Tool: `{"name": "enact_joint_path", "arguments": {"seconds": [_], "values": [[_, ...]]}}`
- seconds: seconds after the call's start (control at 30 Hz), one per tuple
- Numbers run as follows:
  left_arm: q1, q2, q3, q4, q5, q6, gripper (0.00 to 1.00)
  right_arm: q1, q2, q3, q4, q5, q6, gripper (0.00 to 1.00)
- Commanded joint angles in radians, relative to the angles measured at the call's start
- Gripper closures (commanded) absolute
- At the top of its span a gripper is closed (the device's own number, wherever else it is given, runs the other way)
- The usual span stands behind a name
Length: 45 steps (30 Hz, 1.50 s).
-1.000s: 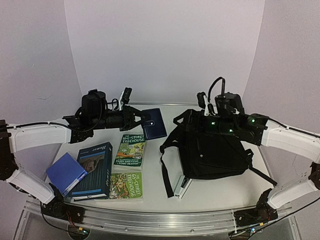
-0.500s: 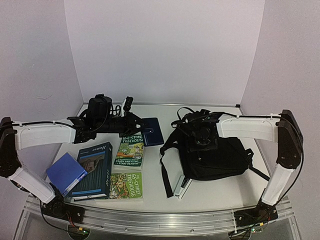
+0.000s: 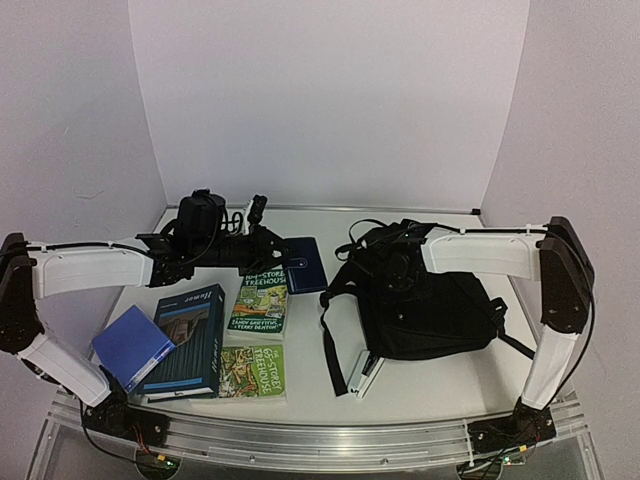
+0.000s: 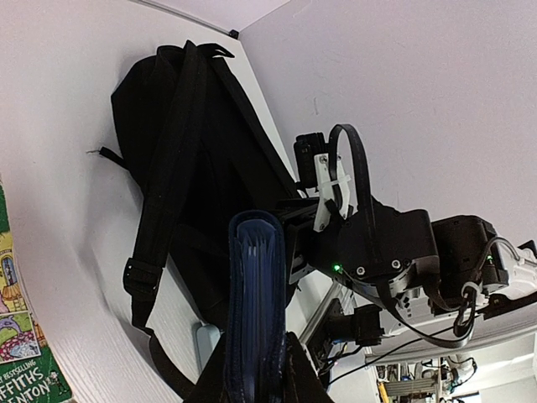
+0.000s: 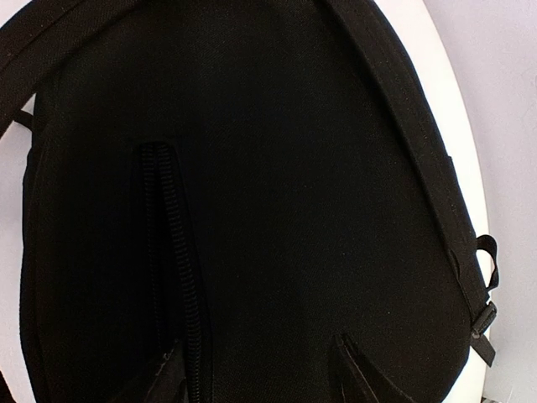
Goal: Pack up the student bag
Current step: Pick up the stationery from the center of the board, then place the stationery in the student bag.
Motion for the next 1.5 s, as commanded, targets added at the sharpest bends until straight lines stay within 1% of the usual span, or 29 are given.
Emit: {"name": "enact_joint_path", "arguments": {"seconds": [0.0, 0.2, 0.33, 0.43, 0.7, 0.97, 1.07, 1.3, 1.47], "values": [[0.005, 0.000, 0.029, 0.043, 0.011, -0.013, 1.00, 0.006, 0.010, 0.022, -0.023, 0.041, 0.018, 0.45], [0.005, 0.008, 0.024, 0.049, 0.015, -0.022, 1.00, 0.006, 0.001, 0.009, 0.052, -0.033, -0.010, 0.44], [0.005, 0.009, 0.023, 0.051, 0.018, -0.025, 1.00, 0.005, 0.022, 0.010, 0.054, -0.036, -0.011, 0.40], [0.005, 0.008, 0.024, 0.051, 0.018, -0.025, 1.00, 0.006, 0.040, 0.003, 0.048, -0.019, -0.007, 0.41], [0.005, 0.010, 0.025, 0.054, 0.023, -0.031, 1.00, 0.004, 0.050, -0.007, 0.024, 0.020, 0.022, 0.57], [0.005, 0.009, 0.025, 0.054, 0.024, -0.031, 1.00, -0.001, 0.064, -0.022, 0.020, 0.031, 0.032, 0.66], [0.005, 0.009, 0.024, 0.054, 0.026, -0.032, 1.00, -0.004, 0.054, -0.027, 0.012, 0.044, 0.040, 0.74], [0.005, 0.025, 0.036, 0.075, 0.045, -0.044, 1.00, -0.011, 0.020, -0.026, -0.009, 0.075, 0.057, 0.99], [-0.001, 0.092, 0.058, 0.175, 0.104, -0.113, 1.00, -0.022, -0.049, -0.038, 0.036, 0.038, 0.036, 1.00]]}}
